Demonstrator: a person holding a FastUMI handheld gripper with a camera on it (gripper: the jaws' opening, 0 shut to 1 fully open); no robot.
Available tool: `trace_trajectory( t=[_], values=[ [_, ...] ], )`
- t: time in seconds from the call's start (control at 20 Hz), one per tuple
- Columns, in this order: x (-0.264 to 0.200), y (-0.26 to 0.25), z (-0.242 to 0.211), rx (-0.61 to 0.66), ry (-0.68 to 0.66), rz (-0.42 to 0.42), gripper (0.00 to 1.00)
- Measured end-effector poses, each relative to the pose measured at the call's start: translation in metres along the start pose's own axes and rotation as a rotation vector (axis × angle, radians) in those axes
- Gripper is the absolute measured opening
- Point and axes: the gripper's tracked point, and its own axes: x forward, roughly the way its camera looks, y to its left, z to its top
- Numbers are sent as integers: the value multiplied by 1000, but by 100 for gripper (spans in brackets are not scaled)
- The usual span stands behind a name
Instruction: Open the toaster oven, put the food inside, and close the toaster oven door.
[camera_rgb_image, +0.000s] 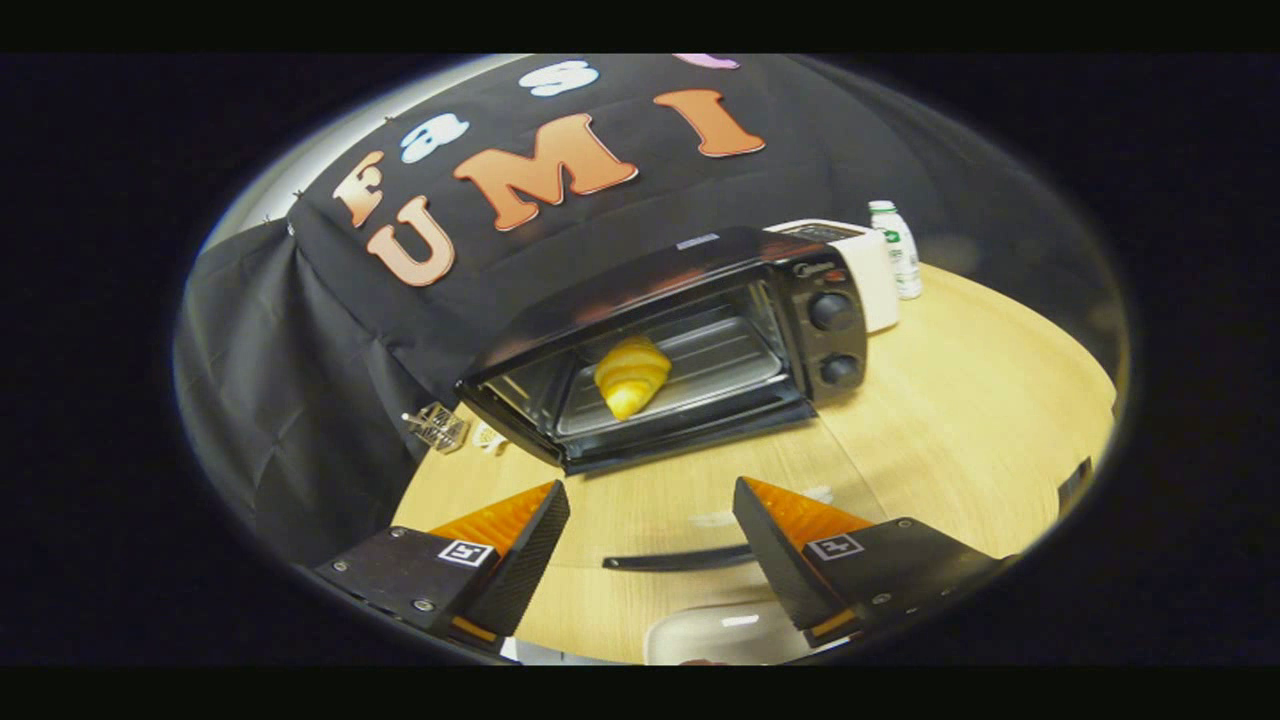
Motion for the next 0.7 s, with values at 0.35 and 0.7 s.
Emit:
trace_trajectory(
  t=[0.35,0.7],
  values=[
    [-7,-23,-71,-72,105,-88,98],
    [17,-21,-99,-188,171,-124,98]
  ],
)
